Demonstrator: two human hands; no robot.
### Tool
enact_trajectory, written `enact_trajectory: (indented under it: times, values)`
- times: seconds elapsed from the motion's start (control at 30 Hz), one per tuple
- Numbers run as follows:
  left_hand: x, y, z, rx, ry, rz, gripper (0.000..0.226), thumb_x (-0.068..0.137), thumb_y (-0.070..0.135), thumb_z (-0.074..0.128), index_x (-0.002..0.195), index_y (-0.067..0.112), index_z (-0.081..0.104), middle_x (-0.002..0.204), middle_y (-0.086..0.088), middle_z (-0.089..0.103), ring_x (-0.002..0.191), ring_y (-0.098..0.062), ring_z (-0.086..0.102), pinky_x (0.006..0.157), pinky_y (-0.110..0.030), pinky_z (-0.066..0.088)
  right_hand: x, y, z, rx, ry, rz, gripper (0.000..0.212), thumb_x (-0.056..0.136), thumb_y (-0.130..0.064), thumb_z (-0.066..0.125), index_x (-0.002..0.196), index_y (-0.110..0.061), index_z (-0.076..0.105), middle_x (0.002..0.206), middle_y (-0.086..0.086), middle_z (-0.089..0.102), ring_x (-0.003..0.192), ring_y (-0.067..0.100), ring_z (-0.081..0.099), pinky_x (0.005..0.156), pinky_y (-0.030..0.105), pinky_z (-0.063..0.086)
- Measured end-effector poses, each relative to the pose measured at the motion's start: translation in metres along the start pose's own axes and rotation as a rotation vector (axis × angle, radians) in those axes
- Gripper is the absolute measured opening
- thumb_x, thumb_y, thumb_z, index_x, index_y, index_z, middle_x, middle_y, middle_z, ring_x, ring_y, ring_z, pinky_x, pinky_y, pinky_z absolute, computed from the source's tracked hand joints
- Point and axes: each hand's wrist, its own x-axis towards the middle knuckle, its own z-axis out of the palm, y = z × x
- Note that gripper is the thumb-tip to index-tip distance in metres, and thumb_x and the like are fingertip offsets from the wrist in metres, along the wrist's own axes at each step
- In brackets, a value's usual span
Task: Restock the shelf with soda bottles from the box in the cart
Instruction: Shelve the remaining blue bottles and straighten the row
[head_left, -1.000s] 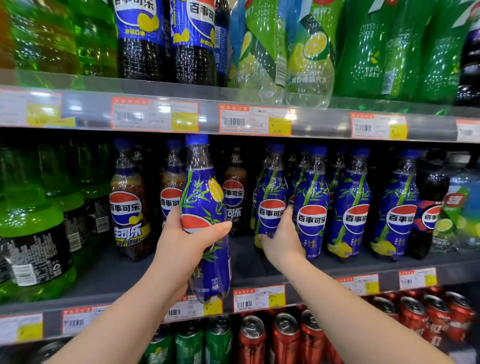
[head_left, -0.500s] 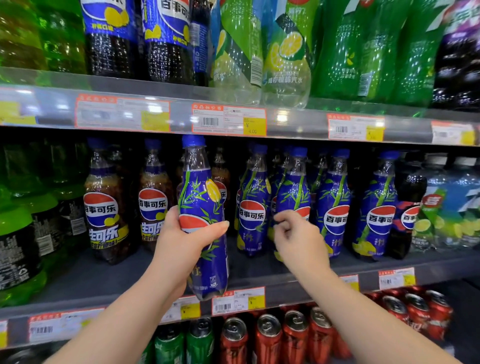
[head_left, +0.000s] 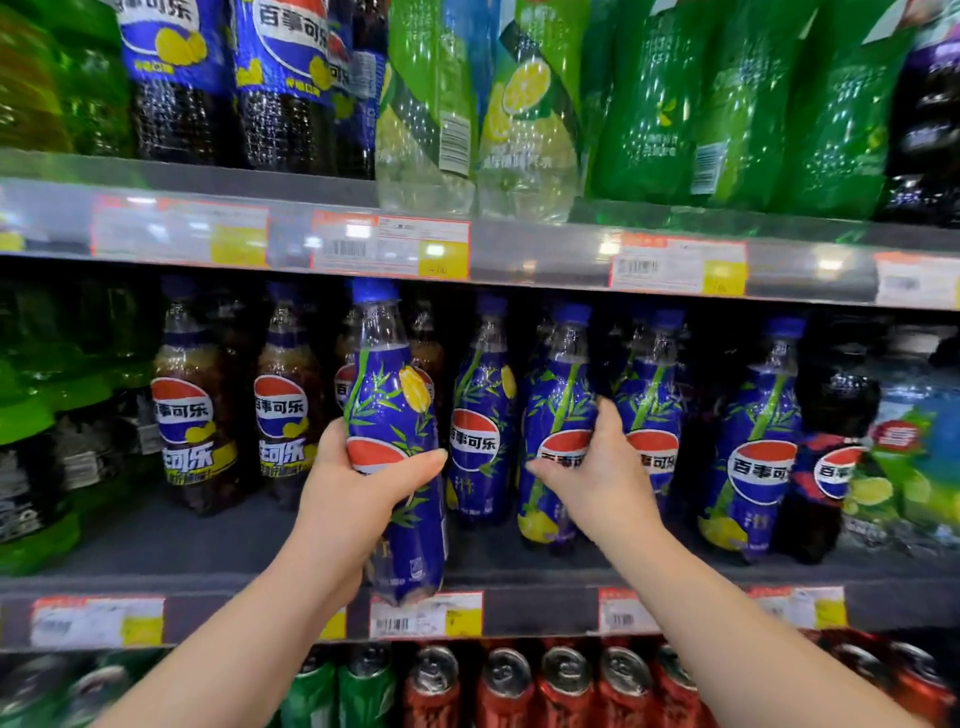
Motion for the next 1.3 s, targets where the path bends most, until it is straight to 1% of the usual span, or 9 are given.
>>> enact_trajectory:
  times: [0.07,0.27,0.4,0.5,0.73,0.87,1.03,1.2,1.3]
  values:
    - [0.000,-0.002,0.005,0.009,0.014,0.013,0.042,0.066,0.004,0.079,0.097,0.017,0.054,0.084,-0.004,0.069,0.063,-0.009,0.067,0.051,-0.020,0.051,0.004,0.001,0.003,0.011,0.006,0.003,0.093,0.073,-0.032,0.077,0.143,-0.020,0.018,0.127,0.001,0.056,0.112,0.026,0.057,0.092,0.040,0.047]
    - [0.005,-0.003,0.022,0.060,0.033,0.056,0.045,0.064,0.007,0.081,0.094,0.025,0.053,0.091,-0.003,0.069,0.081,-0.018,0.067,0.070,-0.032,0.054,0.004,0.011,0.006,0.064,-0.013,-0.027,0.104,0.075,-0.031,0.074,0.147,-0.028,-0.001,0.137,-0.001,0.049,0.111,0.025,0.059,0.089,0.038,0.049]
    - [0.012,-0.005,0.041,0.099,0.041,0.090,0.049,0.060,0.011,0.084,0.093,0.028,0.052,0.092,0.001,0.068,0.081,-0.014,0.066,0.074,-0.031,0.055,-0.009,0.017,0.005,0.015,-0.020,-0.168,0.094,0.087,-0.020,0.062,0.148,-0.024,-0.009,0.157,-0.005,0.017,0.139,0.017,0.030,0.106,0.032,0.033]
    - [0.015,-0.014,0.053,0.156,0.057,0.062,0.057,0.059,0.018,0.086,0.103,0.024,0.050,0.090,0.006,0.066,0.077,-0.008,0.064,0.073,-0.028,0.054,-0.016,0.022,-0.001,-0.011,-0.020,-0.245,0.084,0.090,-0.013,0.055,0.149,-0.024,-0.005,0.159,-0.007,0.006,0.141,0.012,0.024,0.097,0.016,0.029]
    - [0.021,-0.033,0.063,0.430,0.117,0.026,0.093,0.058,0.034,0.085,0.134,0.019,0.033,0.129,-0.003,0.038,0.097,-0.017,0.049,0.086,-0.031,0.045,-0.023,0.041,-0.023,0.086,-0.015,-0.287,0.068,0.089,-0.012,0.056,0.146,-0.028,0.023,0.146,-0.007,0.040,0.133,0.008,0.038,0.102,0.023,0.036]
    - [0.019,-0.037,0.054,0.399,0.010,0.023,0.099,0.051,0.023,0.089,0.128,0.033,0.028,0.131,-0.002,0.047,0.107,-0.017,0.056,0.092,-0.033,0.047,-0.023,0.050,-0.033,0.103,0.040,-0.282,0.055,0.087,-0.006,0.057,0.137,-0.023,0.040,0.129,-0.004,0.052,0.112,0.007,0.053,0.095,0.030,0.046]
    - [0.010,-0.051,0.033,0.509,-0.139,-0.069,0.091,0.055,0.013,0.086,0.126,0.031,0.032,0.116,0.000,0.059,0.091,-0.015,0.062,0.069,-0.024,0.054,-0.018,0.066,-0.045,0.071,0.146,-0.294,0.045,0.082,-0.003,0.061,0.123,-0.018,0.050,0.105,-0.006,0.050,0.093,-0.003,0.052,0.076,0.021,0.046]
    - [0.012,-0.061,0.032,0.610,-0.100,-0.072,0.081,0.055,0.014,0.086,0.123,0.023,0.043,0.102,0.003,0.066,0.081,-0.017,0.063,0.076,-0.032,0.052,-0.011,0.086,-0.056,-0.084,0.161,-0.139,0.074,0.074,-0.024,0.075,0.136,-0.019,0.036,0.127,0.001,0.041,0.116,0.022,0.049,0.089,0.039,0.046]
    - [0.010,-0.066,0.038,0.615,-0.039,-0.046,0.078,0.054,0.015,0.088,0.118,0.025,0.044,0.105,0.002,0.064,0.092,-0.022,0.061,0.083,-0.036,0.050,-0.006,0.092,-0.053,-0.098,0.049,-0.078,0.095,0.073,-0.032,0.076,0.146,-0.022,0.017,0.145,0.001,0.031,0.122,0.022,0.049,0.090,0.037,0.047]
